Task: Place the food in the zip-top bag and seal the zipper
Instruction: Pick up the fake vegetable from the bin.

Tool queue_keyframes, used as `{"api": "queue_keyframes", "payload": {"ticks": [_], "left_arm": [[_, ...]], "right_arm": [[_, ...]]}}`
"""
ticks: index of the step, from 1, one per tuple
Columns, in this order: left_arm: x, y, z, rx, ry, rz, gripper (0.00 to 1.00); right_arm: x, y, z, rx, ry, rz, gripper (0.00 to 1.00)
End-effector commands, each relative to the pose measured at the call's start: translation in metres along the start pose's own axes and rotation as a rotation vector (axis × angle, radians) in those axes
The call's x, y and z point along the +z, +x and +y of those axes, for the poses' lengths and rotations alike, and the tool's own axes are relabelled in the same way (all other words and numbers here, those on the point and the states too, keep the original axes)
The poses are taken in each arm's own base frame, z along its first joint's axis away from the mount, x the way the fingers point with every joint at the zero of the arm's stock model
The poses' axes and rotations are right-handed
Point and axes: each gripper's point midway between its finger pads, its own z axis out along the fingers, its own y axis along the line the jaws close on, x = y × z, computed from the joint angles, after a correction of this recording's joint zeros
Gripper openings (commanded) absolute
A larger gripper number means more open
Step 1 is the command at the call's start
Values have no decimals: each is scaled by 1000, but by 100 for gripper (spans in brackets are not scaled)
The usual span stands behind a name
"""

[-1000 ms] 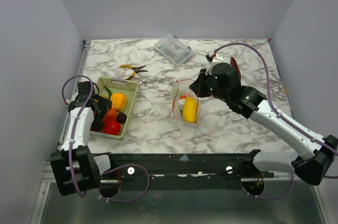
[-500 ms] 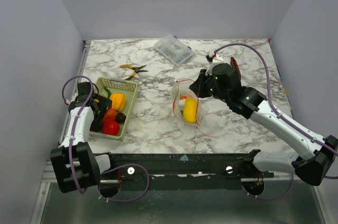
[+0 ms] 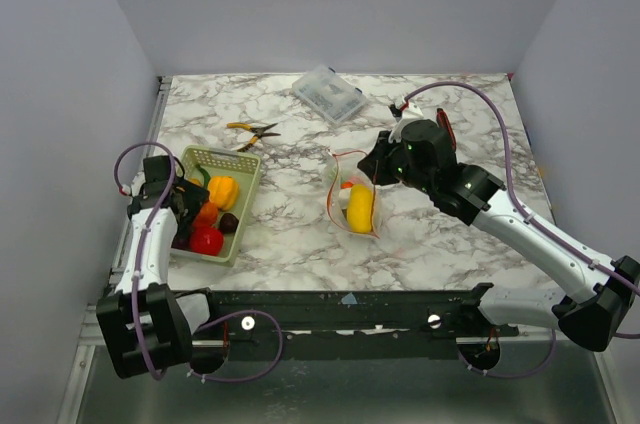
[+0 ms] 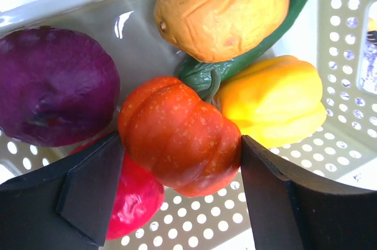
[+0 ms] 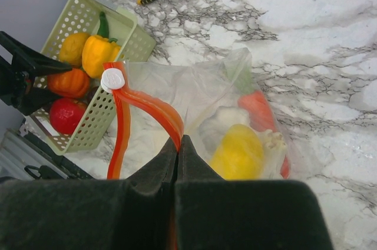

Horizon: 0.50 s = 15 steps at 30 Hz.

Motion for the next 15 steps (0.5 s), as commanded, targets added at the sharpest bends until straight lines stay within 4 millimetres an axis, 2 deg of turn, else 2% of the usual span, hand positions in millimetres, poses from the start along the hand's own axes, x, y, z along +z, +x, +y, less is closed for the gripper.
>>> {"api": "queue_keyframes", "payload": {"ticks": [1,5,10,13,15], "left_arm": [[-19,-8,-2,2,35,-49,39],[-39,-13,-11,4,104,-82,35],[-76,-23,-32,82,240,-171,35],[-108,-21,-60,183,412,-224,32],[-134,-6,-87,292,597,-203,23]], "right_arm": [[4,-1,3,-2,-25,-4,0],[3,-1,4,0,-32,-8,0],[5,-1,7,1,-44,-1,0],[5,0,8,5,-50,-2,0],[6,1,7,8,-49,-4,0]]}}
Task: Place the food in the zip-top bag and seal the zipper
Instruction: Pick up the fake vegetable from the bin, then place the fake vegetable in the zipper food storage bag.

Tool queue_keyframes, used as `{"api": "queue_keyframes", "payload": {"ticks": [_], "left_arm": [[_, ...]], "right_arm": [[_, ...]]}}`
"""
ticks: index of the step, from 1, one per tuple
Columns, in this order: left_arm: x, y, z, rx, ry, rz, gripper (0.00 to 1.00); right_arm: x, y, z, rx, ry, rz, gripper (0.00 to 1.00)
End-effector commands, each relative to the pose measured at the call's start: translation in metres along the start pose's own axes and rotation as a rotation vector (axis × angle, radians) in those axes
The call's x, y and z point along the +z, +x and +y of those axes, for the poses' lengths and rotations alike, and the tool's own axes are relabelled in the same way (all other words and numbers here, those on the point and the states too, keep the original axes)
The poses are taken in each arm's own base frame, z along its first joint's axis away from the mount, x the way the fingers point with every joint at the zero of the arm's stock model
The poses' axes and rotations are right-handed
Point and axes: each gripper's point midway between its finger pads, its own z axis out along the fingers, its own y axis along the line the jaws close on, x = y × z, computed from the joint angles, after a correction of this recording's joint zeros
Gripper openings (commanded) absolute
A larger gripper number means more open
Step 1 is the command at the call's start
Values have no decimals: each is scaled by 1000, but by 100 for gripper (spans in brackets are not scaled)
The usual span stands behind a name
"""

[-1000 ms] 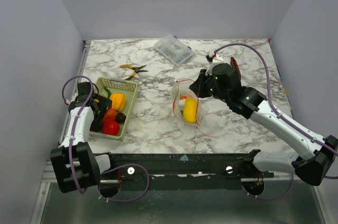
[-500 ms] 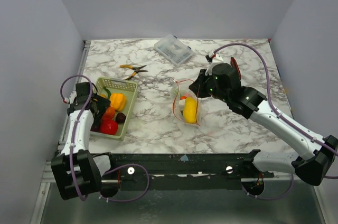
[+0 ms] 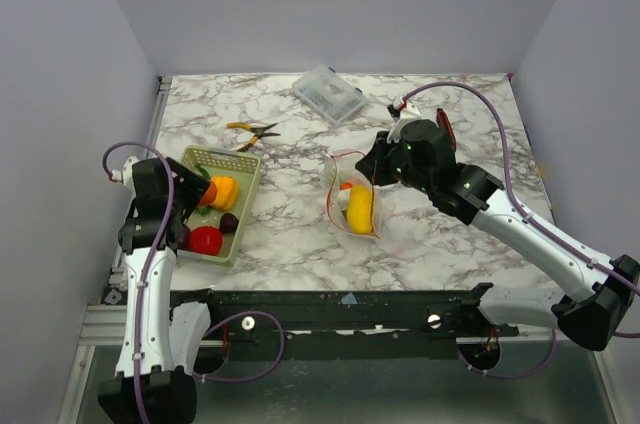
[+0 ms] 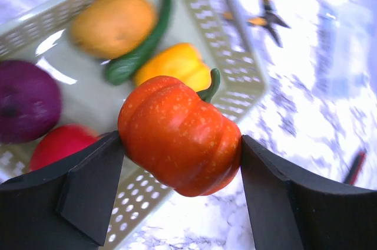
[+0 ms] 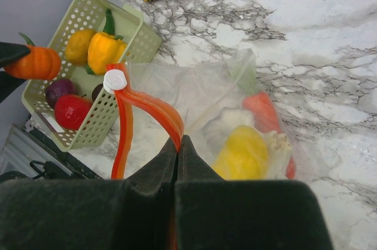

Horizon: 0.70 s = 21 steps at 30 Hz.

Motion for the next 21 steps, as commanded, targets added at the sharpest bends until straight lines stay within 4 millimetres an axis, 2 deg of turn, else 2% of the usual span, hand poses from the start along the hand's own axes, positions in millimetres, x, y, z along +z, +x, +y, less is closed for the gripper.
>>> {"api": "queue_keyframes", "payload": {"ticks": [1,2,5,8,10,12,15,17,21], "left_arm": [[-48,5,-82,214,448,6,20],[-66,19,-107,270,631,59,20],[-115,57,-153,364,1046,184,17],[-161,90,-176,500,1277,233,16],[-188,110,-184,597,1391,242,16],[-205,123,-190,666,1460,238,13],[-222,140,-195,753,1537,229,9],[-226,151,-200,792,1553,230,9],[-218,174,-208,873,1540,221,5]], "right_arm": [[4,-1,3,6,-25,-10,0],[5,-1,4,8,-29,-7,0],[6,1,7,11,-42,2,0],[7,3,7,14,-48,4,0],[7,2,7,16,-48,4,0],[6,1,8,19,-51,2,0],[4,0,11,22,-61,2,0],[3,-1,12,25,-66,0,0],[2,-5,15,26,-74,-4,0]]}}
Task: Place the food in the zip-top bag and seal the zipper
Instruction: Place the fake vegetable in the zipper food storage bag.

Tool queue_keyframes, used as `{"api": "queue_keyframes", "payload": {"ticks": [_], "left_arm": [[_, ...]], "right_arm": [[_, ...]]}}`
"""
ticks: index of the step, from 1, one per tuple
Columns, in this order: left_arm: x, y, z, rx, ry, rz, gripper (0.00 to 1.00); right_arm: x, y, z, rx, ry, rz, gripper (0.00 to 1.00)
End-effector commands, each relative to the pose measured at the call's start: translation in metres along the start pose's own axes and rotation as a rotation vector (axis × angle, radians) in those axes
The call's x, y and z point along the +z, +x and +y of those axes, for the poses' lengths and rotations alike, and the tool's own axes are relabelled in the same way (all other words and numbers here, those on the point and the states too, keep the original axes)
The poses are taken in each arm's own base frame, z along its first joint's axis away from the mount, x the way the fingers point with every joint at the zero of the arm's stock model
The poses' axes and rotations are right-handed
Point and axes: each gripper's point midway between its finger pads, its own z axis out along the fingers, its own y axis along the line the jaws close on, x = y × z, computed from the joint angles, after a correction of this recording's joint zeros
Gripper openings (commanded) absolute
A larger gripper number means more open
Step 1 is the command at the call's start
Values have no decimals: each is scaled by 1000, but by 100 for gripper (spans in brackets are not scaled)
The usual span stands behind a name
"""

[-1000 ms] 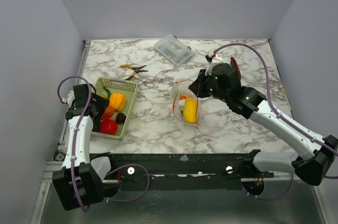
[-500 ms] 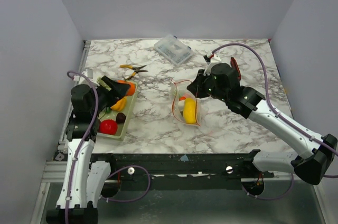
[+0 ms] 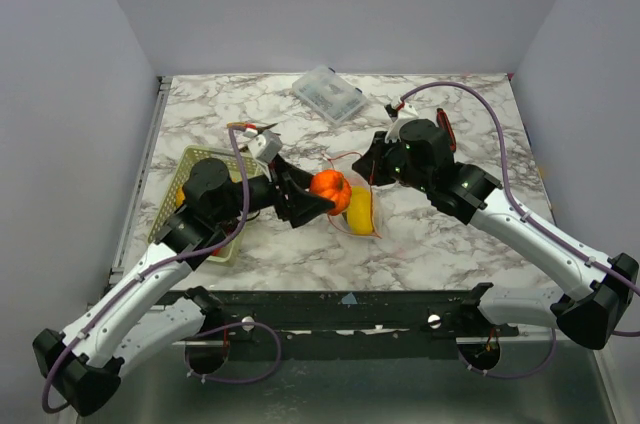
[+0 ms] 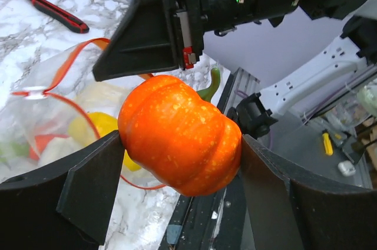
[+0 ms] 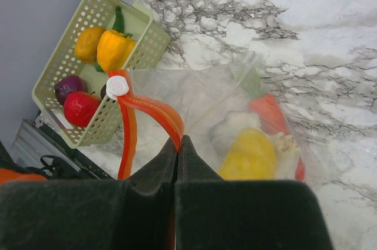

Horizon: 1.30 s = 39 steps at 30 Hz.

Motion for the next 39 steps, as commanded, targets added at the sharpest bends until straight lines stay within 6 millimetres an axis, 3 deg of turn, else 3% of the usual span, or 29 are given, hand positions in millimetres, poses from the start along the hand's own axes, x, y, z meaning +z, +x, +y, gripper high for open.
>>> {"api": "queue_keyframes", "payload": {"ticks": [1,11,14,19,22,24,26,34,39], "left_arm": [[25,-1,1,166,-8,3,5],[50,3,60,279,-307,-41,15],[53,9,75,276,-369,-8,23],[49,19,94,245,-466,-3,58],[44,23,99,217,-504,17,74],[42,27,101,185,-527,54,90],[39,28,100,150,-551,83,98],[19,26,83,76,-545,85,99],[12,52,73,-58,-505,124,87]], "right_arm": [[0,-8,8,14,-38,-16,0],[0,-7,14,18,-63,-5,0],[0,-10,15,18,-66,-9,0],[-1,-10,15,20,-67,-11,0],[-1,-9,14,23,-64,-10,0],[-1,-9,15,23,-64,-9,0],[-1,-9,14,24,-64,-8,0],[2,-8,11,29,-45,-13,0],[1,-8,11,32,-47,-15,0]]}}
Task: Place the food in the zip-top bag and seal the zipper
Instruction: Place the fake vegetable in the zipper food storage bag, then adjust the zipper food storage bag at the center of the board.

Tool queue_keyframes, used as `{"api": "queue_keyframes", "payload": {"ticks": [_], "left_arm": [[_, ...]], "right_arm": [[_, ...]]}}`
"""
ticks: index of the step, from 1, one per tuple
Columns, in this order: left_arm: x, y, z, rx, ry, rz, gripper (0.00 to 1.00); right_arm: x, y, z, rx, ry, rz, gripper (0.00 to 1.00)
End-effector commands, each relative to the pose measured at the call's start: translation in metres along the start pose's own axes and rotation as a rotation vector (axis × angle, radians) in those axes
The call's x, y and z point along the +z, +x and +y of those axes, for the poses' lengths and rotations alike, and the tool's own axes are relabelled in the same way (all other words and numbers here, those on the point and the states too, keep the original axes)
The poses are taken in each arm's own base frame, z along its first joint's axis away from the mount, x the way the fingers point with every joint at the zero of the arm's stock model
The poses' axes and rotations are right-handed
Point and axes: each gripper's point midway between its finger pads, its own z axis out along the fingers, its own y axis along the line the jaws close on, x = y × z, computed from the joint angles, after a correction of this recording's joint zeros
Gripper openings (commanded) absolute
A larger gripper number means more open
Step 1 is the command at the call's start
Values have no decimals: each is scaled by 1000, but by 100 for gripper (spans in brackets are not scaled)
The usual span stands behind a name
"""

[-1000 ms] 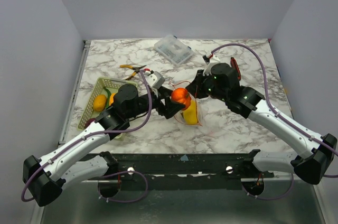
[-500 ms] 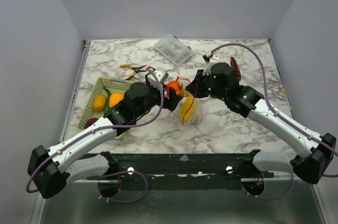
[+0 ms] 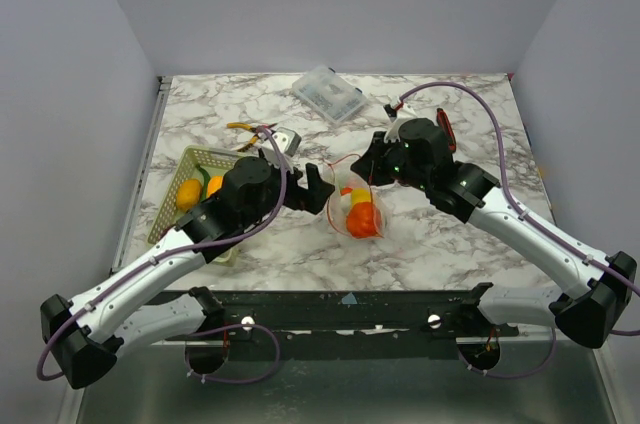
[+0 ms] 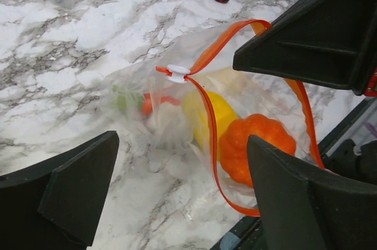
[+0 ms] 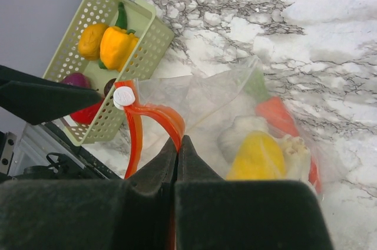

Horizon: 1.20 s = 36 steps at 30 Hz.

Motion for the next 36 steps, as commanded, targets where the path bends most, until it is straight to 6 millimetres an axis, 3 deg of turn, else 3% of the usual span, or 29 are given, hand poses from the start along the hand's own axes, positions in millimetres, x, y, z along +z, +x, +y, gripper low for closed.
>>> {"api": "queue_keyframes", "payload": {"ticks": [1,3,5,10,12,15,18,21,25,28,32,36], "left_arm": [[-11,26,-9,-137,40,84,84],[-12,42,-25,-203,126,147,80],[-11,52,-37,-254,186,191,83],[-7,69,-40,-293,203,250,79],[-4,75,-39,-293,195,274,68],[-1,77,-39,-285,195,295,44],[-4,71,-52,-278,259,310,19],[-15,59,-74,-310,371,323,2],[-38,33,-110,-424,540,341,0],[-45,28,-116,-531,537,370,0],[-39,39,-112,-692,468,434,0],[-29,58,-104,-771,427,476,0]], "right_arm": [[-2,-11,11,10,-35,-36,0],[-2,-12,12,11,-40,-36,0],[-3,-13,13,11,-42,-38,0],[-6,-14,12,10,-41,-47,0],[-7,-15,12,9,-39,-45,0],[-8,-14,12,11,-39,-46,0],[-9,-16,7,6,-10,-52,0],[-14,-24,-12,-32,116,-56,0],[-34,-52,-20,-78,249,-41,0],[-44,-77,-10,-89,226,-111,0],[-20,-82,-12,-142,271,-64,0],[32,-54,-31,-180,337,34,0]]}}
